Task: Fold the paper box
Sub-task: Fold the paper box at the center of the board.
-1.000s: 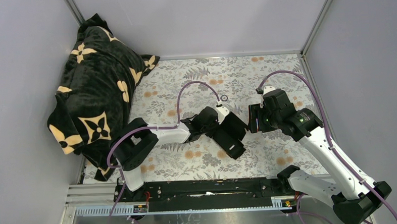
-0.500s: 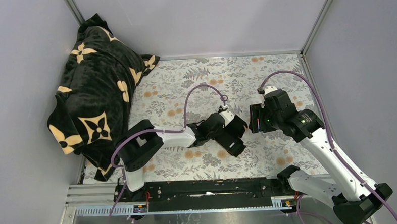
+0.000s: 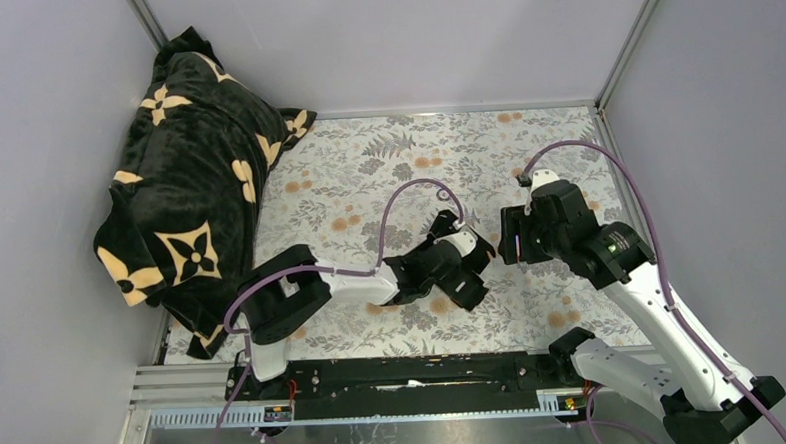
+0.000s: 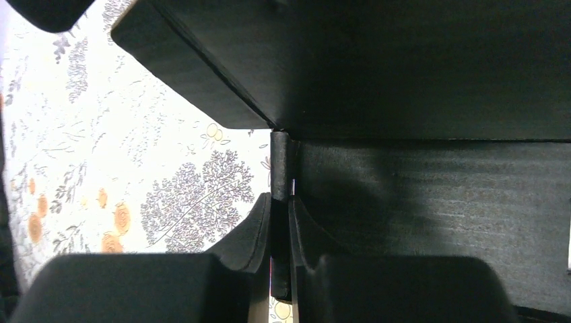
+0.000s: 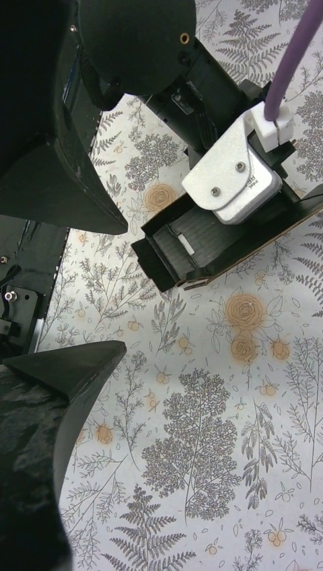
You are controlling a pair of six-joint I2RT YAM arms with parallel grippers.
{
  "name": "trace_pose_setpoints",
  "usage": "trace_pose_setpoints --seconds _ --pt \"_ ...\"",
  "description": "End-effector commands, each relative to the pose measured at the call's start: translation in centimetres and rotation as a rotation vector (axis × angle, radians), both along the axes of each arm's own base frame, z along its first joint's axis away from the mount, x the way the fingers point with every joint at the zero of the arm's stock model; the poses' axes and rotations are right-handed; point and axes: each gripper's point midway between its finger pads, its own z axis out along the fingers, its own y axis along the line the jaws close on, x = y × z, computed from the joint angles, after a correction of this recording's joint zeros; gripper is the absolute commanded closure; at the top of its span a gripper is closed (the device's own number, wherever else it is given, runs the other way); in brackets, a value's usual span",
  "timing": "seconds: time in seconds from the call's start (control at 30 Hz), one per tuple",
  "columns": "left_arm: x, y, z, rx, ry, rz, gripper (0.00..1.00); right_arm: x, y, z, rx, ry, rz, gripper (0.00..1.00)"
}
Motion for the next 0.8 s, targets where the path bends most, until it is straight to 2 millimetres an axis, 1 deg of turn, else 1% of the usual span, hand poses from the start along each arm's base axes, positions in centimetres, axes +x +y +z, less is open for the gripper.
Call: trace_pose_setpoints --seconds 0.0,0.47,0.63,0.77 --pt "1.03 0.6 1.28 0.048 -0.108 0.056 0.92 0.21 -0.49 1.84 0.0 -0.056 -0.007 0.33" --pt "1.01 1.27 1.79 0.114 -0.22 0.115 0.94 0.04 -0.71 2.09 0.0 -0.063 -0.012 0.33" --pt "0.77 0.72 1.61 0.069 -0.183 0.091 0.92 0.02 -0.72 2.12 -0.001 -0.062 -0.012 0.33" --pt "0.81 0.44 1.23 -0.004 -0.111 0.078 0.86 -0.02 -0.74 2.05 -0.002 -0.058 -0.013 0.32"
